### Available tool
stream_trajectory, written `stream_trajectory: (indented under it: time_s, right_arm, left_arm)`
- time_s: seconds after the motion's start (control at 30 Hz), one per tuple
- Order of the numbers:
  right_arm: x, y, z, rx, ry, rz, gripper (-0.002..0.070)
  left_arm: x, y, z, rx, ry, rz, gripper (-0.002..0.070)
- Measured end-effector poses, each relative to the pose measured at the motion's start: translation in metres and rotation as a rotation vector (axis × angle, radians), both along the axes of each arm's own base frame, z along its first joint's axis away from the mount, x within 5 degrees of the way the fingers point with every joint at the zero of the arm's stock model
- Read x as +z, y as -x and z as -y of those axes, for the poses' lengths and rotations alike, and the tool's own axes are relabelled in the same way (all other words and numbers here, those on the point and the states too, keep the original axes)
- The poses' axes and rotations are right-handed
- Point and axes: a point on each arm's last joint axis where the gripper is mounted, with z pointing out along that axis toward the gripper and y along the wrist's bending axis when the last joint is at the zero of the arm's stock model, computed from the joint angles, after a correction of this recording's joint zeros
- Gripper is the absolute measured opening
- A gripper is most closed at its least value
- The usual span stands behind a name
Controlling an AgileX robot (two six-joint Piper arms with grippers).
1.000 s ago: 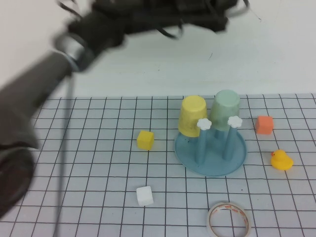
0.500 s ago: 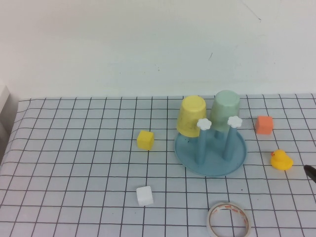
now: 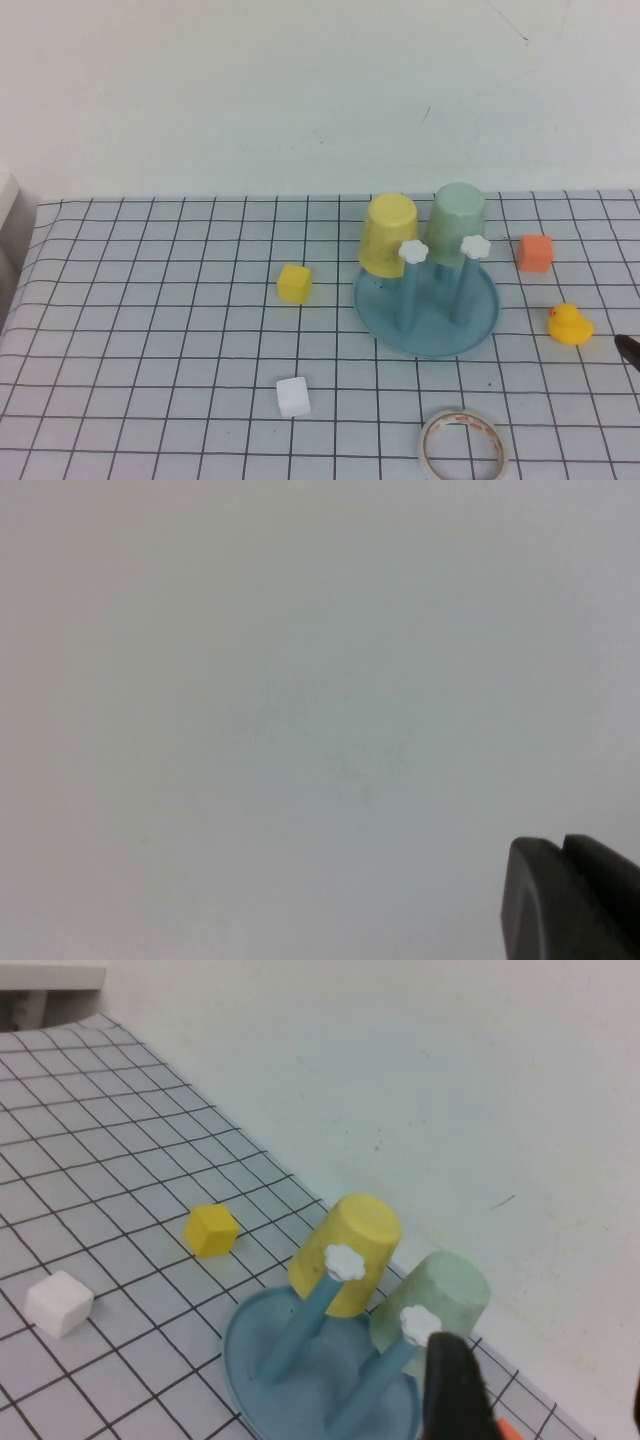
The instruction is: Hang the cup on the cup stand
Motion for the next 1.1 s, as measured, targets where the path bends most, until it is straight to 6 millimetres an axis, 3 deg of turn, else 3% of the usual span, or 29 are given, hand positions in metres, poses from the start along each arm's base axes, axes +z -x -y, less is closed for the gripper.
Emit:
stream_trajectory:
  time_s: [0.17, 0.33, 0.4, 0.53, 0.7, 0.9, 1.1]
  right_arm:
    - [0.000, 0.000, 0.000, 0.000, 0.000, 0.000, 0.0366]
    - [0.000, 0.000, 0.000, 0.000, 0.000, 0.000, 0.0366]
    - [0.000, 0.000, 0.000, 0.000, 0.001, 0.001, 0.0366]
    - [0.000, 0.000, 0.000, 0.000, 0.001, 0.001, 0.0366]
    - [0.000, 0.000, 0.000, 0.000, 0.001, 0.001, 0.0366]
    - [0.000, 0.000, 0.000, 0.001, 0.001, 0.001, 0.0366]
    - [0.000, 0.000, 0.000, 0.002, 0.000, 0.001, 0.0366]
  left_arm:
    - [0.006, 0.073, -0.019, -0.115, 0.139, 0.060, 0.0000]
    - [-0.011, 0.120, -0.029, -0.217, 0.201, 0.104, 0.0000]
    - [-0.025, 0.127, -0.030, -0.228, 0.204, 0.107, 0.0000]
    - [-0.066, 0.129, -0.029, -0.249, 0.206, 0.083, 0.0000]
    - [-0.133, 0.132, -0.025, -0.295, 0.230, 0.039, 0.0000]
    - [-0.226, 0.107, -0.010, -0.335, 0.276, -0.123, 0.0000]
    - [-0.305, 0.076, 0.003, -0.328, 0.305, -0.189, 0.0000]
